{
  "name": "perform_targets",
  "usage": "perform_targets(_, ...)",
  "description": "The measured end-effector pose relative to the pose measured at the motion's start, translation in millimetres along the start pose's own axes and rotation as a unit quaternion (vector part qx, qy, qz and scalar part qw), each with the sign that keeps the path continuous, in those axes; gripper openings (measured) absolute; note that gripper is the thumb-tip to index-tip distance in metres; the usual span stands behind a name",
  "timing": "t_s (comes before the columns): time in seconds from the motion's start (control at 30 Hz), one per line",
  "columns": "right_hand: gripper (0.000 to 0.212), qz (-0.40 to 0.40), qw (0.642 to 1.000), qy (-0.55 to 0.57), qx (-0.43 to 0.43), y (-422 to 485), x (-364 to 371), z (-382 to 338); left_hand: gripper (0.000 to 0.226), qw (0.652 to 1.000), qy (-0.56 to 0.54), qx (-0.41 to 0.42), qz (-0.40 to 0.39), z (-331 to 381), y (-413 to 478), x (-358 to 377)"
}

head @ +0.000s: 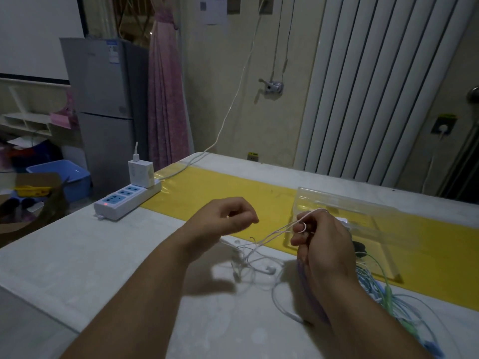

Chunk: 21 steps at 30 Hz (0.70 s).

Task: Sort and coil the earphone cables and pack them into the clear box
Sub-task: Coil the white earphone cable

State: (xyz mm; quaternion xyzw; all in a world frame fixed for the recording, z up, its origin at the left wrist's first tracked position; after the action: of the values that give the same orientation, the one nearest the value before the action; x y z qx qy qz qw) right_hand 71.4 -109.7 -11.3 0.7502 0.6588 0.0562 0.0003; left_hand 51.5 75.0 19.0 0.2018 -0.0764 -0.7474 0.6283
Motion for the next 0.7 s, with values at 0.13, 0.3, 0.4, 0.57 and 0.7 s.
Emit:
perform_targets(0.13, 0.022, 0.022, 0.999, 0.05, 0.001, -1, -3, -4, 0.032, 0.986, 0.104, -0.094, -0.096, -19, -9, 21)
perform_targets(0.3, 0.016, -0.019, 1.0, 0.004, -0.013, 2, 2, -5, 0.004, 0.98, 0.142, -0.141, -0.008, -32, -7, 5)
perform_targets(0.4, 0.03, -0.121, 0.973, -0.181, -0.07, -3, 23, -2, 0.017, 0.988, -0.029, -0.131, 0.073, -28, -5, -8)
perform_targets(0.57, 0.049, -0.154, 0.889, -0.399, -0.162, -15, 42, -14, 0.028, 0.965, -0.188, -0.137, 0.122, -21, -6, -17)
perform_targets(0.7, 0.055, -0.099, 0.88, -0.417, -0.204, -16, 34, -26, 0.023, 0.956, -0.206, -0.14, 0.157, -24, -9, -26)
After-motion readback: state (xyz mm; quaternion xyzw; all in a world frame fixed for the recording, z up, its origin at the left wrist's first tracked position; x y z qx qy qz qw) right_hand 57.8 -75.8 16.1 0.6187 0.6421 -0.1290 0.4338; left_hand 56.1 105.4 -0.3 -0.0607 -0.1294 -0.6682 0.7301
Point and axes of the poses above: each hand's wrist, its own y-axis towards the middle knuckle, its own x-axis out of the palm, z = x × y, the point moved 10 cm from there along y, towards the middle knuckle, and after that the axes turned 6 degrees about -y, right-handed, at the moved point
